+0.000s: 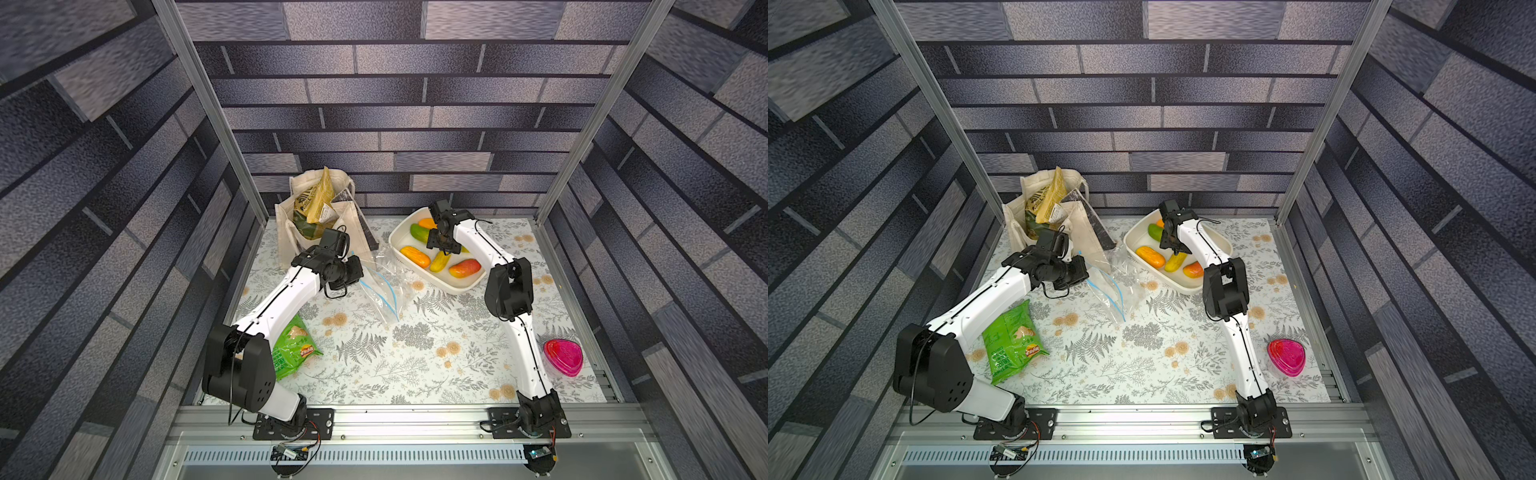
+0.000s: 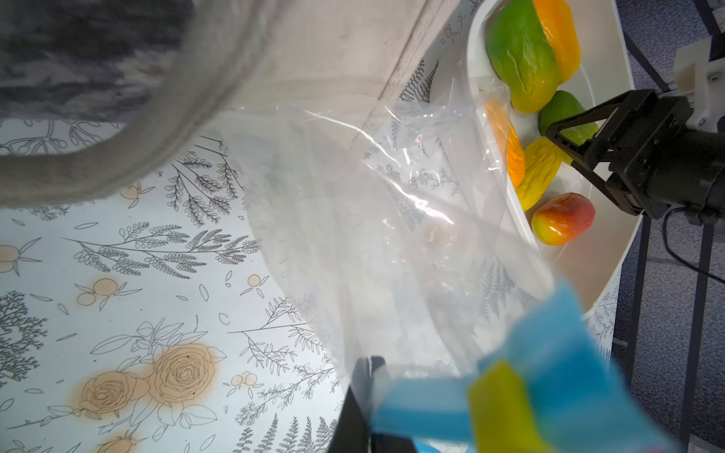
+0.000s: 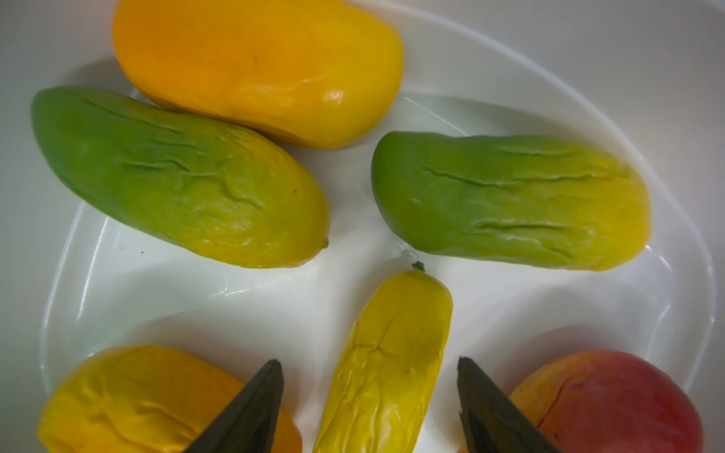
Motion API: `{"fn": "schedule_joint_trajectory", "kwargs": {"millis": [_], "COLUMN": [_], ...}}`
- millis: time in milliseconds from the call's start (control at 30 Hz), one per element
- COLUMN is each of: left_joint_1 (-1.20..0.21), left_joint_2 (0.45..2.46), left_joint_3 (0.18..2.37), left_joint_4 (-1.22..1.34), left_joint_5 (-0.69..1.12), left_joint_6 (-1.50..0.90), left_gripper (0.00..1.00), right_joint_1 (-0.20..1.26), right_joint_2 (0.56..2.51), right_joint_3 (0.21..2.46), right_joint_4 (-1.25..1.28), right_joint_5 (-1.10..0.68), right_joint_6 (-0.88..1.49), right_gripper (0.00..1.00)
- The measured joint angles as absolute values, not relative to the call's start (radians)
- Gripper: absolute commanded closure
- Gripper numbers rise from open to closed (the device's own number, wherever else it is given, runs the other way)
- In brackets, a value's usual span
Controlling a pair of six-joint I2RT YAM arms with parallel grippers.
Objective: Place the mango in a zip-top bag and seal the zipper
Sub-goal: Pick up the mango from the basket.
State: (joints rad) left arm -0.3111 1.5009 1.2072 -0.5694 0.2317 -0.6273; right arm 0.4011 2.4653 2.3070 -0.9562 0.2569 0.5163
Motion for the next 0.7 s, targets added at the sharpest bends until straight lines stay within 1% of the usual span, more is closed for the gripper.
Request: {"fn": "schedule_joint_trajectory", "kwargs": {"millis": [200,333,400,433,533,600,700], "left_joint_1": [-0.311,-0.311,-0.311,-0.311,-0.314,-0.314,-0.315], "left_joint_2": [1.501,1.501,1.501,1.501,1.501,1.501,1.501], "left_joint_3": [1.212,1.213,1.213,1.213,1.213,1.213,1.214], "left_joint_4": [-0.566,-0.561,-0.561,-0.561,-0.561,-0.561,-0.561], "left_joint_5": [0.232,0.232,0.233,0.233,0.233,0.233,0.233], "left_joint_6": [-0.628,-0.628,-0.628,-0.628,-0.628,-0.628,-0.628], "left_gripper": [1.00,1.00,1.00,1.00,1.00,1.00,1.00], "right_joint_1": [0.401,0.400,0.399,0.396,0.390,0.388,0.385], "right_joint_2": [2.490,2.496,2.507,2.515,2.533,2.534,2.532], "right_joint_3": [2.307,2.313,2.324,2.328,2.347,2.352,2.348], "right_joint_4": [-1.003,-1.019,-1.020,-1.021,-1.022,-1.021,-1.015], "right_joint_5": [0.254,0.253,0.248,0.242,0.237,0.227,0.208], "right_joint_6": [0.516,0.514,0.515,0.513,0.509,0.504,0.493], "right_gripper": [0.28,0.41,0.42,0.48,0.58,0.68,0.76]}}
